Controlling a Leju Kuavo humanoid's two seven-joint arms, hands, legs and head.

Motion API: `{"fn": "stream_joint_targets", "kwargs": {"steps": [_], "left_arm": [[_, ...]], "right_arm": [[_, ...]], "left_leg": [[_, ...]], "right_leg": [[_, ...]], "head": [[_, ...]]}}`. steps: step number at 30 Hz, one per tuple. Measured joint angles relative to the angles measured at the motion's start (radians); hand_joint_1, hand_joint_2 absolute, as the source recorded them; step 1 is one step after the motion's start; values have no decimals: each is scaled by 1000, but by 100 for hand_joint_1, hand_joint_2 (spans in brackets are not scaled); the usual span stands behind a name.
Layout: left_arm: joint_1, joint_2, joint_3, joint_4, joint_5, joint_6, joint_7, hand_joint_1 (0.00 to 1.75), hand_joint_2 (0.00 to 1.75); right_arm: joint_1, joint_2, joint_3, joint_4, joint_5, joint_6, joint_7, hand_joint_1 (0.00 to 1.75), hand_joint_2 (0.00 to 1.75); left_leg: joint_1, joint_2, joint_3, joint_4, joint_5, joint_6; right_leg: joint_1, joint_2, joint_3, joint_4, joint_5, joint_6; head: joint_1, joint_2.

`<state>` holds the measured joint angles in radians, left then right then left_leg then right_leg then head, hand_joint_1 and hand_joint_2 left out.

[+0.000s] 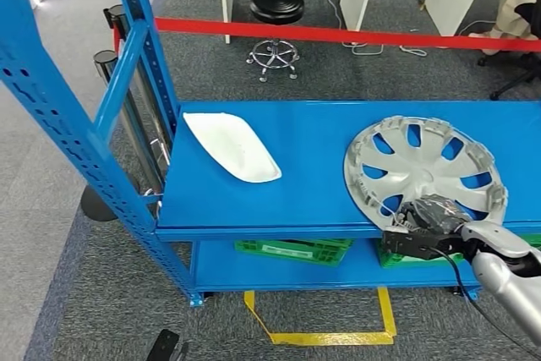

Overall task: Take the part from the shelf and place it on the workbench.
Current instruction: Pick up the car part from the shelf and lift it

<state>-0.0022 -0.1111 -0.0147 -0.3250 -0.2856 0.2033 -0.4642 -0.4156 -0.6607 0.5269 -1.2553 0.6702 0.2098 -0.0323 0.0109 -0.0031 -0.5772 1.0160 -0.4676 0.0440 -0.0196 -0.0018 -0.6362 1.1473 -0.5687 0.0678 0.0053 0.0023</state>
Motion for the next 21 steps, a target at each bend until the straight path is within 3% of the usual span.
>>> {"fn": "stream_joint_targets", "kwargs": {"steps": [2, 3, 4, 6, 7, 9, 12, 14, 16, 17, 18, 19, 21], "left_arm": [[1, -1, 3, 0, 3, 3, 1, 0, 175], [1, -1, 5, 0, 4, 4, 1, 0, 175], [1, -1, 8, 0, 4, 6, 2, 0, 175], [0, -2, 12, 0, 4, 9, 2, 0, 175], [0, -3, 13, 0, 4, 10, 2, 0, 175], [-1, -3, 16, 0, 4, 11, 3, 0, 175], [-1, -3, 18, 0, 4, 11, 5, 0, 175], [-2, -3, 19, 0, 4, 12, 5, 0, 175], [-1, -3, 19, 0, 3, 14, 6, 0, 175], [0, -3, 19, 0, 3, 15, 7, 0, 175], [1, -3, 20, 0, 3, 17, 7, 0, 175], [1, -3, 20, 0, 3, 18, 7, 0, 175], [1, -3, 21, 0, 2, 21, 8, 0, 175]], "right_arm": [[9, 0, -3, -2, 0, -1, -2, 175, 175], [11, 0, -5, -4, 0, -1, -3, 175, 175], [13, 0, -8, -7, 0, -1, -3, 175, 175], [14, 0, -13, -14, 0, -1, -3, 175, 175], [14, 0, -16, -18, 0, -1, -4, 175, 175], [15, 0, -18, -25, 0, -1, -4, 175, 175], [15, 0, -22, -34, 0, -1, -4, 175, 175], [14, 0, -25, -38, 0, -1, -3, 175, 175], [16, 0, -26, -39, 1, -1, -2, 175, 175], [17, 0, -26, -39, 1, -2, -1, 175, 175], [18, 0, -26, -39, 2, -2, -1, 175, 175], [19, 0, -26, -40, 3, -3, 0, 175, 175], [20, 0, -27, -41, 4, -4, 0, 175, 175]], "left_leg": [[-1, 0, -1, 0, -1, 2], [-1, 0, 0, 1, -1, 2], [-1, 0, 1, 1, -2, 1], [-2, 0, 5, 2, -5, -3], [-4, -1, 4, 4, -7, -7], [-8, -1, 2, 5, -6, -17], [-6, -1, 0, 12, -13, -34], [-4, 0, -27, 79, -57, -44], [-4, 0, -82, 208, -119, -48], [-4, 0, -106, 261, -137, -49], [-4, 0, -117, 285, -137, -49], [-4, 0, -111, 272, -117, -47], [-4, 0, -61, 159, -45, -41]], "right_leg": [[0, 0, -58, 117, -39, 4], [0, 0, -66, 130, -32, 5], [-1, 0, -53, 102, -6, 5], [-2, -1, 12, -32, 61, 3], [-2, -2, 44, -95, 81, 0], [1, -1, 73, -148, 87, -6], [1, -1, 77, -153, 91, -22], [-2, -3, 81, -157, 92, -35], [-1, -5, 82, -157, 90, -42], [-1, -5, 82, -157, 90, -42], [0, -4, 83, -157, 90, -43], [0, -4, 84, -157, 90, -42], [0, -2, 87, -156, 88, -40]], "head": [[1, 0], [1, 0], [1, 0], [1, 0], [1, 0], [-1, 0], [-4, 0], [-6, 0], [-8, 0], [-8, 0], [-8, 0], [-8, 0], [-8, 0]]}}
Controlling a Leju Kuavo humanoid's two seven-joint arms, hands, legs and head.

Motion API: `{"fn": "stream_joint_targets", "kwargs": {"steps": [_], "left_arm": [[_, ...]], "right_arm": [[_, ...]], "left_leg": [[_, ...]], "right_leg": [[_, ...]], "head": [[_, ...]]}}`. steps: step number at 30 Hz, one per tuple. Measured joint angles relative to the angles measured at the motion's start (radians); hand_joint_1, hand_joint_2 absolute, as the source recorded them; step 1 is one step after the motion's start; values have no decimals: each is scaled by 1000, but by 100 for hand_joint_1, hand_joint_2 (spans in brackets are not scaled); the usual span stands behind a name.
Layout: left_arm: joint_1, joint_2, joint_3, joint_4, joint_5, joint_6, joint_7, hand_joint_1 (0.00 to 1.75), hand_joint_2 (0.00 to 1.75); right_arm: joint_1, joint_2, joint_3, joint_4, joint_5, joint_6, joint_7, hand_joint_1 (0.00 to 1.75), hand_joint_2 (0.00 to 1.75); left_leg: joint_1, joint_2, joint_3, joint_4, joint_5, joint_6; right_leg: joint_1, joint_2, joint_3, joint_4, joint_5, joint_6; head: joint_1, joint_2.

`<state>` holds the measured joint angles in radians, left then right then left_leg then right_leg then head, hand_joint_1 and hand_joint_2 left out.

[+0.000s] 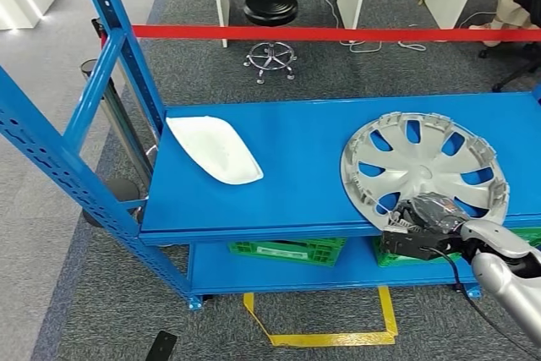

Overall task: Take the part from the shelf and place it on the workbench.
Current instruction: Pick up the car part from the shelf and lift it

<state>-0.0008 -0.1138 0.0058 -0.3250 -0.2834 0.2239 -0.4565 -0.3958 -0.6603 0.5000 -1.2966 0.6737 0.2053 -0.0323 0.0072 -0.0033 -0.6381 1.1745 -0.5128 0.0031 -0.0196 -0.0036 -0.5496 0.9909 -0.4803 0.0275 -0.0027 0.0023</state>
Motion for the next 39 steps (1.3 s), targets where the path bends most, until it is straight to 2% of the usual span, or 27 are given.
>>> {"fn": "stream_joint_targets", "kwargs": {"steps": [1, 3, 5, 7, 8, 10, 11, 12, 13, 14, 15, 16, 17, 18, 20, 22, 24, 26, 27, 28, 29, 31, 32, 33, 36, 38, 39], "left_arm": [[0, 0, 0, 0, 0, 1, 0, 0, 175], [-1, 0, 1, 0, 0, 1, 0, 0, 175], [-1, 0, 1, 0, 0, 2, 0, 0, 175], [-1, -1, 1, 0, 0, 3, 0, 0, 175], [-2, -1, 2, 0, 0, 3, 0, 0, 175], [-3, -3, 2, 0, -1, 3, 0, 0, 175], [-2, -4, 2, 0, -1, 3, 0, 0, 175], [-2, -4, 2, 0, -1, 3, 0, 0, 175], [-2, -4, 3, 0, -1, 2, 0, 0, 175], [-2, -5, 3, 0, -2, 1, 0, 0, 175], [-2, -5, 4, 0, -2, 0, 0, 0, 175], [-3, -5, 4, 0, -2, -1, 0, 0, 175], [-3, -5, 5, 0, -3, -1, 0, 0, 175], [-3, -5, 6, 0, -3, -2, 0, 0, 175], [-3, -4, 8, 0, -5, -3, 0, 0, 175], [-2, -4, 11, 0, -8, -4, 0, 0, 175], [-3, -3, 15, 0, -10, -5, 0, 0, 175], [-2, -3, 18, 0, -12, -6, 0, 0, 175], [-1, -3, 20, 0, -13, -6, 0, 0, 175], [0, -3, 21, 0, -14, -6, 0, 0, 175], [1, -3, 23, 0, -16, -6, 0, 0, 175], [1, -2, 25, -1, -20, -7, 0, 0, 175], [1, -1, 26, -1, -23, -8, 0, 0, 175], [1, 0, 27, -1, -26, -8, 0, 0, 175], [3, 0, 30, -2, -33, -9, 1, 0, 175], [4, 0, 32, -3, -34, -10, 1, 0, 175], [3, 0, 33, -4, -35, -10, 1, 0, 175]], "right_arm": [[0, 0, 0, -1, 0, 0, 1, 175, 175], [1, 0, -2, -1, 1, 0, 2, 175, 175], [2, 0, -5, -1, 2, 0, 3, 175, 175], [6, -1, -7, -1, 2, 0, 2, 175, 175], [7, -1, -8, -1, 2, 0, 2, 175, 175], [11, -2, -8, -1, 2, 0, 2, 175, 175], [13, -2, -8, -1, 1, 1, 2, 175, 175], [14, -2, -8, -2, 0, 1, 1, 175, 175], [15, -2, -9, -4, 0, 1, 0, 175, 175], [15, -3, -11, -7, -1, 1, -1, 175, 175], [13, -3, -14, -11, -1, 1, -2, 175, 175], [10, -4, -16, -15, -2, 1, -2, 175, 175], [6, -4, -19, -20, -3, 2, -3, 175, 175], [2, -5, -22, -25, -3, 2, -4, 175, 175], [-5, -5, -25, -35, -1, 2, -3, 175, 175], [-15, -5, -27, -46, 2, 1, -1, 175, 175], [-28, -5, -30, -57, 5, 1, 0, 175, 175], [-36, -5, -32, -65, 8, 0, 2, 175, 175], [-38, -5, -33, -68, 9, -1, 3, 175, 175], [-39, -5, -34, -72, 10, -1, 4, 175, 175], [-39, -5, -36, -76, 10, -2, 5, 175, 175], [-39, -5, -43, -85, 13, -8, 7, 175, 175], [-40, -5, -47, -89, 15, -13, 8, 175, 175], [-40, -5, -50, -91, 17, -17, 9, 175, 175], [-37, -6, -57, -98, 24, -23, 12, 175, 175], [-36, -7, -64, -103, 27, -26, 13, 175, 175], [-36, -7, -67, -105, 28, -28, 13, 175, 175]], "left_leg": [[-1, 0, 28, -64, 27, 4], [-3, 0, 58, -138, 43, 10], [-4, 0, 61, -151, 38, 19], [-1, 0, 63, -159, 44, 31], [1, 1, 64, -164, 47, 36], [1, 1, 62, -164, 48, 41], [1, 1, 62, -164, 48, 42], [1, 1, 62, -163, 48, 42], [1, 1, 63, -163, 47, 41], [2, 1, 64, -162, 46, 40], [3, 0, 65, -160, 44, 37], [1, 0, 64, -156, 41, 33], [-1, -1, 61, -153, 39, 28], [-3, -1, 59, -150, 38, 23], [-5, -2, 56, -148, 39, 15], [-4, -1, 50, -130, 23, 7], [-3, -1, 15, -46, -30, -2], [-3, 0, -42, 84, -87, -4], [-3, 0, -61, 125, -96, -2], [-4, 0, -65, 131, -85, 2], [-5, 0, -52, 99, -56, 8], [-11, -1, -1, -24, 16, 25], [-14, -1, 22, -79, 39, 33], [-17, -1, 35, -114, 47, 37], [-17, -1, 43, -145, 44, 41], [-12, 0, 49, -158, 50, 46], [-10, 0, 52, -163, 52, 49]], "right_leg": [[2, 1, 0, 2, -2, 3], [5, 3, -5, 5, -2, 12], [5, 4, -8, 2, 0, 23], [2, 4, -19, 20, -17, 31], [1, 4, -39, 58, -40, 35], [0, 3, -104, 189, -101, 40], [-1, 3, -135, 252, -121, 42], [-1, 3, -154, 286, -124, 44], [-2, 3, -154, 280, -106, 46], [-4, 2, -135, 235, -73, 47], [-6, 2, -104, 165, -35, 48], [-7, 1, -69, 97, -9, 49], [-7, 2, -44, 47, 5, 47], [-6, 3, -31, 22, 7, 43], [-5, 5, -30, 20, 3, 30], [-6, 4, -31, 19, 4, 18], [-7, 3, -30, 18, 4, 7], [-4, 2, -30, 19, 3, 2], [-2, 2, -29, 19, 2, 1], [1, 2, -28, 19, 2, 0], [4, 2, -26, 20, 1, -1], [9, 2, -22, 20, -2, -2], [11, 3, -22, 20, -4, -2], [12, 3, -24, 21, -4, 0], [9, 1, -31, 20, -4, 13], [8, 1, -47, 47, -26, 23], [7, 2, -67, 89, -50, 26]], "head": [[0, 0], [1, 0], [2, 0], [4, 0], [6, 0], [10, 0], [10, 0], [10, 0], [10, 0], [10, 0], [10, 0], [11, 0], [11, 0], [11, 0], [10, 0], [8, 0], [6, 0], [4, 0], [4, 0], [4, 0], [4, 0], [5, 0], [6, 0], [6, 0], [6, 0], [7, 0], [9, 0]]}}
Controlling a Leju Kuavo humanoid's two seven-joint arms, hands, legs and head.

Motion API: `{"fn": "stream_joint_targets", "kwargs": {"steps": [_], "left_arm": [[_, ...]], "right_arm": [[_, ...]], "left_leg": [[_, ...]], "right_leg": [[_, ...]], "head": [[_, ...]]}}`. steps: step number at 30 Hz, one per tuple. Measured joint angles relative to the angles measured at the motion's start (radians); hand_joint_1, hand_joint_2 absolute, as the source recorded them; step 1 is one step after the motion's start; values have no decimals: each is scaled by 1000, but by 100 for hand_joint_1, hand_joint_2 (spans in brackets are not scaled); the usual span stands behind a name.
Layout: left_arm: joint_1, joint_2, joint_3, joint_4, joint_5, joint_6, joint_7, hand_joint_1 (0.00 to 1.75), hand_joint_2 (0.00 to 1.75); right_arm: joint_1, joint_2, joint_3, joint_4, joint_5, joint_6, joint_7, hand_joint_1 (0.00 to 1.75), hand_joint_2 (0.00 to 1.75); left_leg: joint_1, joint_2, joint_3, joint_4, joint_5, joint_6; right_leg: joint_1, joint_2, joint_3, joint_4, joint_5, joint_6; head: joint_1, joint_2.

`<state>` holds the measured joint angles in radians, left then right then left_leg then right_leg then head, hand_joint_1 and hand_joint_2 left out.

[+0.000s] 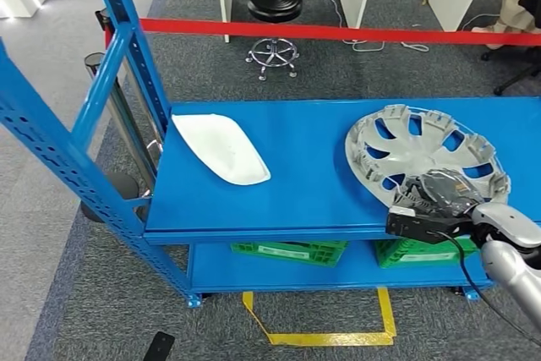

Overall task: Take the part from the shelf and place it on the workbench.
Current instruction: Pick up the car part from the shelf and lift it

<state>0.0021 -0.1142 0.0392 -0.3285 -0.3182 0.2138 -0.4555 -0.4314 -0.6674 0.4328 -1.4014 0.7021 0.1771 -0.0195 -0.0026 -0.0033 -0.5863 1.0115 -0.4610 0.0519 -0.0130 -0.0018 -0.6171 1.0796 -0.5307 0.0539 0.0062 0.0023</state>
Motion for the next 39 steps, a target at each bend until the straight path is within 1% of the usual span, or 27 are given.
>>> {"fn": "stream_joint_targets", "kwargs": {"steps": [2, 3, 4, 5, 7, 9, 12, 14, 15, 17, 18, 19, 20, 21, 23, 24, 25, 27, 29, 31, 33, 34, 35, 36, 37, 38, 39], "left_arm": [[-1, -1, 3, -1, -2, -1, 0, 0, 175], [-1, -2, 5, -1, -4, -2, 0, 0, 175], [0, -3, 6, -1, -5, -2, 0, 0, 175], [0, -4, 7, -1, -6, -2, 1, 0, 175], [0, -5, 10, -2, -7, -2, 1, 0, 175], [0, -5, 13, -4, -9, -1, 2, 0, 175], [2, -5, 16, -5, -13, -1, 3, 0, 175], [2, -5, 17, -5, -14, 0, 3, 0, 175], [2, -5, 17, -6, -15, 0, 3, 0, 175], [2, -6, 17, -6, -16, 0, 4, 0, 175], [3, -6, 18, -6, -16, 0, 4, 0, 175], [4, -6, 18, -6, -16, 0, 5, 0, 175], [5, -6, 18, -6, -16, 0, 5, 0, 175], [5, -6, 18, -7, -17, 0, 6, 0, 175], [4, -5, 20, -9, -20, 0, 7, 0, 175], [4, -5, 21, -10, -23, 0, 8, 0, 175], [4, -5, 22, -11, -25, -1, 9, 0, 175], [4, -6, 24, -12, -30, -1, 10, 0, 175], [4, -7, 30, -14, -36, -3, 11, 0, 175], [3, -9, 36, -15, -40, -6, 11, 0, 175], [3, -11, 40, -16, -42, -8, 11, 0, 175], [3, -12, 41, -16, -43, -9, 11, 0, 175], [3, -13, 42, -16, -44, -9, 11, 0, 175], [4, -14, 43, -16, -46, -10, 11, 0, 175], [4, -15, 43, -16, -47, -10, 11, 0, 175], [4, -15, 45, -17, -50, -11, 11, 0, 175], [4, -15, 46, -18, -52, -11, 12, 0, 175]], "right_arm": [[4, 0, -4, -1, 2, -3, 0, 175, 175], [8, 0, -4, -1, 3, -4, 1, 175, 175], [13, 0, -5, -1, 4, -4, 1, 175, 175], [17, 0, -5, -2, 6, -5, 2, 175, 175], [21, 0, -8, -5, 11, -11, 6, 175, 175], [26, 1, -11, -10, 19, -24, 10, 175, 175], [43, 3, -13, -15, 28, -37, 16, 175, 175], [49, 3, -16, -19, 30, -40, 16, 175, 175], [49, 3, -19, -21, 31, -41, 17, 175, 175], [51, 3, -23, -25, 33, -43, 18, 175, 175], [52, 3, -24, -26, 35, -43, 18, 175, 175], [55, 3, -24, -27, 37, -43, 19, 175, 175], [57, 4, -25, -28, 38, -43, 19, 175, 175], [59, 4, -27, -30, 40, -43, 20, 175, 175], [59, 4, -32, -35, 46, -44, 22, 175, 175], [59, 5, -35, -36, 48, -44, 23, 175, 175], [58, 5, -36, -37, 51, -45, 21, 175, 175], [58, 5, -41, -41, 59, -46, 14, 175, 175], [57, 4, -51, -49, 69, -50, 2, 175, 175], [55, 3, -60, -57, 78, -60, -7, 175, 175], [54, 3, -63, -61, 82, -68, -12, 175, 175], [55, 3, -63, -62, 83, -70, -13, 175, 175], [55, 4, -64, -64, 86, -71, -14, 175, 175], [56, 4, -65, -66, 91, -73, -14, 175, 175], [56, 4, -66, -69, 98, -77, -14, 175, 175], [55, 5, -67, -72, 107, -84, -14, 175, 175], [54, 6, -68, -75, 118, -93, -14, 175, 175]], "left_leg": [[0, 0, 0, 0, 0, 2], [0, 0, 0, 0, -1, 2], [1, 0, 1, 1, -1, 2], [2, 0, 2, 2, -3, 0], [5, -2, 3, 8, -9, -9], [3, -3, -1, 19, -16, -21], [0, -5, -6, 25, -18, -31], [1, -3, -15, 50, -39, -40], [2, -3, -30, 89, -63, -45], [3, -2, -87, 218, -125, -49], [3, -2, -114, 275, -144, -49], [2, -2, -130, 307, -147, -47], [1, -2, -129, 299, -129, -42], [0, -2, -112, 255, -94, -35], [-6, -2, -59, 125, -24, -17], [-9, -2, -39, 74, -7, -11], [-12, -2, -29, 46, -2, -7], [-13, -3, -24, 29, -6, -6], [-9, -2, -20, 17, 1, -2], [-4, -1, -17, 8, 6, 2], [-4, -1, -17, 8, 6, 4], [-3, -1, -17, 8, 5, 4], [-3, -1, -16, 9, 5, 4], [-1, -2, -15, 9, 4, 2], [0, -3, -14, 11, 2, -1], [-1, -4, -15, 14, 0, -6], [-2, -5, -18, 20, -2, -11]], "right_leg": [[-2, 0, -62, 128, -55, 7], [-3, 0, -89, 180, -68, 11], [-6, 0, -103, 201, -64, 14], [-9, 0, -97, 183, -40, 17], [-16, -1, -43, 61, 28, 26], [-17, -1, 8, -39, 57, 24], [-14, 1, 20, -55, 53, 5], [-16, 0, 21, -55, 52, -8], [-17, 0, 22, -56, 52, -14], [-15, -1, 23, -56, 51, -21], [-13, -1, 23, -55, 50, -22], [-11, -1, 24, -55, 50, -23], [-8, 0, 26, -55, 49, -24], [-6, 1, 28, -55, 48, -25], [-1, 2, 31, -55, 46, -26], [0, 2, 30, -55, 45, -24], [1, 2, 28, -55, 46, -22], [1, 1, 25, -58, 48, -14], [-1, 0, 15, -45, 35, -5], [-3, 1, -25, 35, -14, 3], [-6, 1, -85, 164, -68, 10], [-7, 0, -104, 204, -76, 14], [-9, 0, -107, 209, -65, 17], [-11, 0, -89, 172, -36, 19], [-15, -1, -57, 106, 1, 23], [-16, -2, -21, 40, 27, 26], [-17, -2, 7, -13, 42, 24]], "head": [[1, 0], [1, 0], [0, 0], [1, 0], [1, 0], [3, 0], [2, 0], [0, 0], [-2, 0], [-4, 0], [-4, 0], [-4, 0], [-4, 0], [-4, 0], [-3, 0], [-3, 0], [-3, 0], [-3, 0], [-1, 0], [3, 0], [4, 0], [4, 0], [4, 0], [4, 0], [4, 0], [4, 0], [5, 0]]}}
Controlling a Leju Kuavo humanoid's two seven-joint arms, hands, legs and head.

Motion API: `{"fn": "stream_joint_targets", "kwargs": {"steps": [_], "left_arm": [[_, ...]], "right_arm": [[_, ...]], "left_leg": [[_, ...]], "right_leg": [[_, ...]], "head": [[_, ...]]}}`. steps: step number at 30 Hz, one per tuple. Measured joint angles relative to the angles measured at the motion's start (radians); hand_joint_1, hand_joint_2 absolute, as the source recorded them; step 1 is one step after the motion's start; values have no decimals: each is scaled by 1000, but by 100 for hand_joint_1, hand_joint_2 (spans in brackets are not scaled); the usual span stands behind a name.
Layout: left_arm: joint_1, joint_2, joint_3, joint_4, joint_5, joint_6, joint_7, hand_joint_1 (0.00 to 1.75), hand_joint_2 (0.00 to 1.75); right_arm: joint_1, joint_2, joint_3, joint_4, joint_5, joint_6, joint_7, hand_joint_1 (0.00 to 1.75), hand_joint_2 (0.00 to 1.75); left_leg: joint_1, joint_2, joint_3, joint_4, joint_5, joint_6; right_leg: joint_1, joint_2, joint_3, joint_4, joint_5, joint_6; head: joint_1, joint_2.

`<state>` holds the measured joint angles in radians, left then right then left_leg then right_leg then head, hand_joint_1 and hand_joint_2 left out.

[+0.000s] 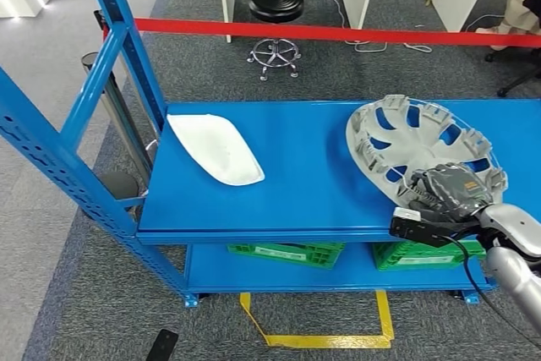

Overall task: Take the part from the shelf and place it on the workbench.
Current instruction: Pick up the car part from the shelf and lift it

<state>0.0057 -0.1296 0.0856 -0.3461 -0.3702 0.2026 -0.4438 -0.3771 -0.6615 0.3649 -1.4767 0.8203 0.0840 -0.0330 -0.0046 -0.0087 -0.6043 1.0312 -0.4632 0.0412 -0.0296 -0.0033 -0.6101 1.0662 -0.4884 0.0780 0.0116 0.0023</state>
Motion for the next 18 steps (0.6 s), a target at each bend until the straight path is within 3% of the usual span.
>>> {"fn": "stream_joint_targets", "kwargs": {"steps": [1, 5, 7, 9, 10, 11, 12, 15, 16, 18], "left_arm": [[0, 0, 2, -1, -2, -1, 0, 0, 175], [0, -1, 11, -3, -14, -4, 3, 0, 175], [-1, -2, 16, -5, -19, -5, 3, 0, 175], [-1, -3, 18, -6, -21, -7, 4, 0, 175], [0, -3, 19, -6, -23, -7, 4, 0, 175], [0, -4, 19, -6, -24, -8, 4, 0, 175], [0, -4, 19, -6, -25, -8, 4, 0, 175], [0, -3, 20, -6, -27, -8, 4, 0, 175], [0, -3, 20, -6, -27, -8, 4, 0, 175], [-1, -4, 21, -6, -27, -8, 4, 0, 175]], "right_arm": [[0, 2, -1, -4, 13, -10, 1, 175, 175], [5, 10, -6, -24, 64, -47, 5, 175, 175], [8, 14, -11, -37, 83, -66, 8, 175, 175], [14, 18, -15, -46, 96, -81, 8, 175, 175], [18, 20, -15, -50, 101, -86, 8, 175, 175], [21, 22, -16, -54, 104, -89, 8, 175, 175], [24, 23, -17, -57, 105, -90, 8, 175, 175], [29, 25, -20, -66, 106, -90, 8, 175, 175], [30, 26, -21, -68, 106, -91, 8, 175, 175], [32, 29, -23, -69, 108, -92, 9, 175, 175]], "left_leg": [[-2, -1, -3, 5, -1, -5], [-5, 0, -13, 24, -12, -20], [-3, 1, -43, 98, -59, -30], [-1, 2, -99, 227, -117, -35], [-1, 2, -120, 273, -129, -34], [-1, 2, -127, 288, -123, -31], [-2, 2, -118, 264, -98, -25], [-10, 1, -43, 88, -2, 2], [-14, 1, -27, 49, 8, 9], [-17, 1, -18, 22, 5, 13]], "right_leg": [[0, 0, 16, -30, 4, -4], [-1, 3, 19, -36, -1, -28], [-1, 1, 21, -37, -2, -38], [2, 1, 22, -37, -4, -43], [4, 1, 23, -36, -5, -45], [6, 1, 24, -36, -6, -46], [9, 2, 27, -36, -7, -48], [16, 3, 34, -37, -11, -50], [17, 3, 33, -37, -12, -48], [16, 2, 29, -40, -10, -42]], "head": [[0, 0], [-2, 0], [-6, 0], [-8, 0], [-8, 0], [-8, 0], [-8, 0], [-7, 0], [-7, 0], [-6, 0]]}}
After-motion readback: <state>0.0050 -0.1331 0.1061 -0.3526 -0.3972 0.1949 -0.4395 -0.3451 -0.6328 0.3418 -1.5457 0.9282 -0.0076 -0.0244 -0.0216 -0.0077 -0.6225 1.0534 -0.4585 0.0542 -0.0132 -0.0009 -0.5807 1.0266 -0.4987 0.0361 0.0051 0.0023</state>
